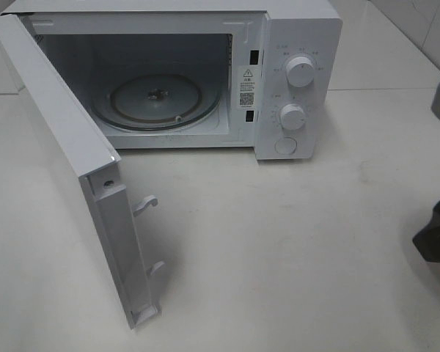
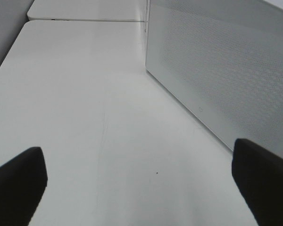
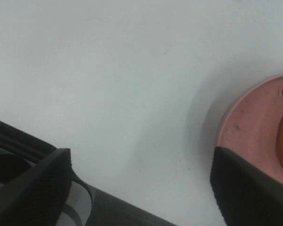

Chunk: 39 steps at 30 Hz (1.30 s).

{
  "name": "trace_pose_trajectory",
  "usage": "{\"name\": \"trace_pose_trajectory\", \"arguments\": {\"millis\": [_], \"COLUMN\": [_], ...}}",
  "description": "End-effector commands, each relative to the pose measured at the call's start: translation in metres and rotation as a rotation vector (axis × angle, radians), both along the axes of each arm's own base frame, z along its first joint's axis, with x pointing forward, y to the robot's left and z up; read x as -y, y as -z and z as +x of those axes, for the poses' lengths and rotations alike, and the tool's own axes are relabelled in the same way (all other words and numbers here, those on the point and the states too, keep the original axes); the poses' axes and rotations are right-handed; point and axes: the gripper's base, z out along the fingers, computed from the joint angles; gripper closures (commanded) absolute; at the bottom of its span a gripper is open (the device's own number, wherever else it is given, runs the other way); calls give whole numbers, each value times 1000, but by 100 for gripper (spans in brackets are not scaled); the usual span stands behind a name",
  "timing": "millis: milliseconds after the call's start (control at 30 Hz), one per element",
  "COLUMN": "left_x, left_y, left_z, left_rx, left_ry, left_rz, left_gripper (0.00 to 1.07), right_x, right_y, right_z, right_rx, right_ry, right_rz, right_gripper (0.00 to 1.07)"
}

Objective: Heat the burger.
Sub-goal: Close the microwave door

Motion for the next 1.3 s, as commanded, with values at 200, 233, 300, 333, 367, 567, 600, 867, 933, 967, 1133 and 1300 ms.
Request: {"name": "trace_pose_trajectory", "arguments": {"millis": [200,233,300,333,367,567,600,867,933,967,1133,1300], "left_x": [1,1,1,1,1,1,1,1,1,1,1,1], "left_y": [0,0,0,0,0,0,0,0,0,0,0,0], "left_z": [-3,-3,-3,-3,-3,-3,-3,-3,-3,-3,-3,-3], "left_rx": [23,23,23,23,23,23,23,23,23,23,23,23], "left_ry": [8,8,8,8,8,8,8,8,8,8,8,8], "left_rz": [-11,-11,-11,-11,-11,-11,-11,-11,-11,-11,-11,-11], "left_gripper": [7,7,7,7,7,7,7,7,7,7,7,7], "right_x": [24,27,34,37,45,62,62,71,72,72,73,74], "right_y": [-19,-22,-25,-26,-26,-16,-16,-13,-14,-14,-9,-9], "right_z": [-40,-44,-56,-62,-73,-101,-101,-132,-137,-138,-148,-151], "right_rx": [49,65,100,119,153,263,263,424,464,483,588,610], "right_ry": [4,6,14,24,44,117,117,208,215,221,261,284], "right_rz": [7,16,44,59,77,112,112,207,224,233,257,256], "right_gripper": [31,31,31,31,30,30,30,30,31,31,31,31]}}
